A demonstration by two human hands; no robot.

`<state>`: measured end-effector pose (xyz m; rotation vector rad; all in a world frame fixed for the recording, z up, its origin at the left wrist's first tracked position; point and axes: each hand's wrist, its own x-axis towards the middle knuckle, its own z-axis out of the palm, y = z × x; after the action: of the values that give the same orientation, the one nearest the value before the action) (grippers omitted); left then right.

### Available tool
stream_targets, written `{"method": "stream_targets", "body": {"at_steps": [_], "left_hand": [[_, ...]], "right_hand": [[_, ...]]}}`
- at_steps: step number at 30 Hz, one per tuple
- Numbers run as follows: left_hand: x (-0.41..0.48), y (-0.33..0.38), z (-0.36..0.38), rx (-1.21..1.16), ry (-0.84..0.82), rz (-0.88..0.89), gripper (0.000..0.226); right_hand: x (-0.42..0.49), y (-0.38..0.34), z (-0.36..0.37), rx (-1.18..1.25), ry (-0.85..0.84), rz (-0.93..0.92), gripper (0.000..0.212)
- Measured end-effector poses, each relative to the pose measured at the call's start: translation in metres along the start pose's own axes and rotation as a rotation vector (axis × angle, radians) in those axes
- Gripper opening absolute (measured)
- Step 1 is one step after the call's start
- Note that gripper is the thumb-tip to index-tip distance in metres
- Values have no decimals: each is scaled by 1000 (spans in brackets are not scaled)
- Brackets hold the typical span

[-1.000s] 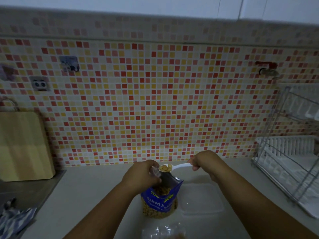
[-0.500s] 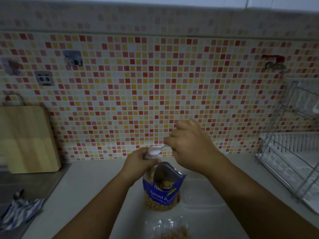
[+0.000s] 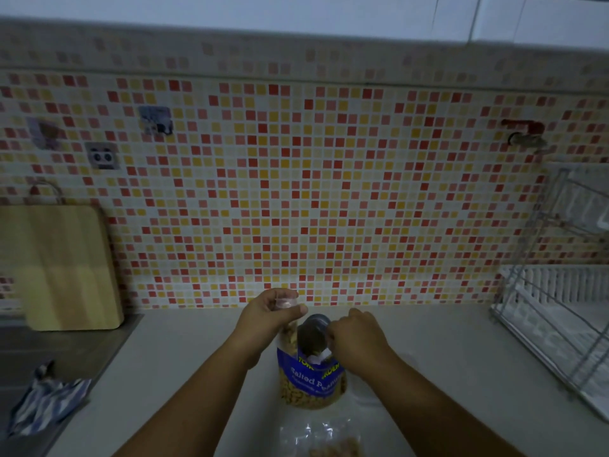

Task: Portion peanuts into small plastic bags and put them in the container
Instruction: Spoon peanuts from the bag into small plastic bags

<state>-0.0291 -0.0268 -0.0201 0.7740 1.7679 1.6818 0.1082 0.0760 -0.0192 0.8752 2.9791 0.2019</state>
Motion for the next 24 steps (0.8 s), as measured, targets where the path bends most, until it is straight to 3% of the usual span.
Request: {"method": "stream_targets", "body": {"at_steps": [3, 5, 8, 10, 16, 19, 24], "left_hand": [[-4, -1, 1, 11, 5, -11, 35], [-6, 0, 2, 14, 4, -15, 32], [-11, 4, 7, -30, 4, -12, 32], [-15, 7, 10, -56, -16, -21, 35], [-24, 7, 17, -98, -148, -16, 43], [-29, 7, 16, -171, -199, -26, 51], [-43, 8, 8, -242, -126, -20, 15]], "right_hand": [[0, 1, 3, 125, 16, 35, 30], [-1, 2, -1, 318, 112, 70, 29], [-7, -5, -10, 921, 133, 95, 29], [-12, -13, -11, 1194, 101, 89, 34], [-23, -22, -2, 1324, 254, 185, 7], [-30, -23, -3, 1458, 284, 220, 7], [-43, -27, -5, 1597, 280, 209, 12]]}}
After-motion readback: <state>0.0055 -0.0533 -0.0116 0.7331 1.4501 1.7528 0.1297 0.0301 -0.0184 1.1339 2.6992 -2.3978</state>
